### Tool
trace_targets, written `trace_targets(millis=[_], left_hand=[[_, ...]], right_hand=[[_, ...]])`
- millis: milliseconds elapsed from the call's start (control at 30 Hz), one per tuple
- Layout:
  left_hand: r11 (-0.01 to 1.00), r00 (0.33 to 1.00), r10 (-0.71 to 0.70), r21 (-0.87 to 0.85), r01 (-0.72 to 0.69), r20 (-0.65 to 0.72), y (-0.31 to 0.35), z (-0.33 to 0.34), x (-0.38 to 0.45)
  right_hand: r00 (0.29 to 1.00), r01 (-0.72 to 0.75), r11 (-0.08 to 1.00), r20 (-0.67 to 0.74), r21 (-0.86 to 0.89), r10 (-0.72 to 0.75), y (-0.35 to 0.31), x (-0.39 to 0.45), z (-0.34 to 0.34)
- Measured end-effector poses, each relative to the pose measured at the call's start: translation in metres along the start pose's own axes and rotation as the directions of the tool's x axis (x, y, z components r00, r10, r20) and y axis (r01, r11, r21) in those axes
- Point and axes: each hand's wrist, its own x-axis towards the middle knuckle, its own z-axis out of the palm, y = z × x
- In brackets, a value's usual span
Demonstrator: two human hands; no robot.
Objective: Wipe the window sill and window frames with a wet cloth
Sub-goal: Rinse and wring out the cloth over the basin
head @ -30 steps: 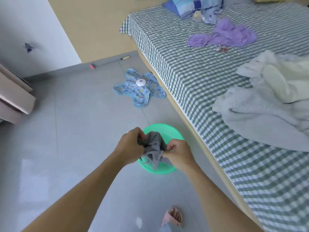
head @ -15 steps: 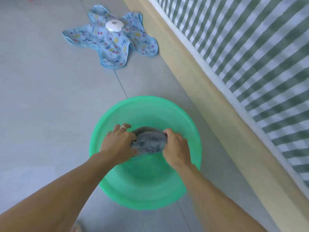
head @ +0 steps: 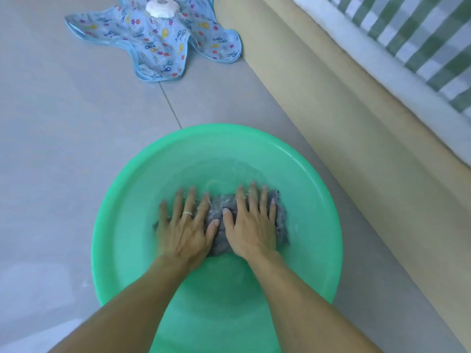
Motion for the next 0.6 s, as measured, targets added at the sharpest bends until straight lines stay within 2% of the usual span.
trace_targets(millis=[67,133,200,233,267,333,367,400,467,500,533,600], left_hand=[[0.999,0.997,-0.045,0.011,0.045,-0.057,-0.004,-0.003,-0.001],[0.991,0.99,-0.124,-0.061,0.12,-0.069,-0.003,-0.011,-0.003],[0.958,0.984,-0.176,-0.229,0.172,0.0,0.007,-0.021,-0.004],[0.922,0.981,-0.191,-0.337,0.19,0.031,0.012,-0.024,-0.001],[0.862,0.977,-0.209,-0.463,0.205,0.043,0.017,-0.026,0.004],[0.611,0.946,-0.297,-0.736,0.292,0.129,0.025,-0.035,0.014],[0.457,0.913,-0.346,-0.811,0.364,0.214,0.029,-0.044,0.02],[0.315,0.875,-0.373,-0.845,0.432,0.308,0.031,-0.052,0.024],[0.114,0.828,-0.291,-0.842,0.527,0.479,0.034,-0.066,0.025],[0.091,0.827,-0.206,-0.831,0.549,0.524,0.037,-0.072,0.022],[0.146,0.835,-0.146,-0.824,0.548,0.53,0.037,-0.076,0.021],[0.375,0.874,-0.159,-0.791,0.484,0.46,0.033,-0.073,0.022]], right_hand=[[0.982,-0.115,0.993,-0.151,0.013,0.116,-0.001,-0.005,0.0],[0.932,-0.276,0.96,-0.231,0.05,0.28,-0.011,-0.012,-0.005],[0.918,-0.359,0.92,-0.118,0.155,0.378,-0.024,-0.012,-0.008],[0.918,-0.364,0.894,-0.064,0.262,0.392,-0.031,-0.009,-0.01],[0.918,-0.348,0.835,-0.027,0.426,0.397,-0.038,-0.004,-0.013],[0.904,-0.318,0.568,0.062,0.759,0.423,-0.054,0.003,-0.025],[0.895,-0.32,0.448,0.111,0.835,0.432,-0.062,0.006,-0.033],[0.895,-0.317,0.408,0.127,0.856,0.427,-0.068,0.009,-0.04],[0.913,-0.304,0.496,0.101,0.813,0.394,-0.068,0.017,-0.051],[0.914,-0.31,0.575,0.072,0.757,0.398,-0.061,0.023,-0.054],[0.912,-0.314,0.643,0.035,0.698,0.408,-0.053,0.029,-0.057],[0.91,-0.302,0.786,-0.082,0.539,0.406,-0.036,0.035,-0.055]])
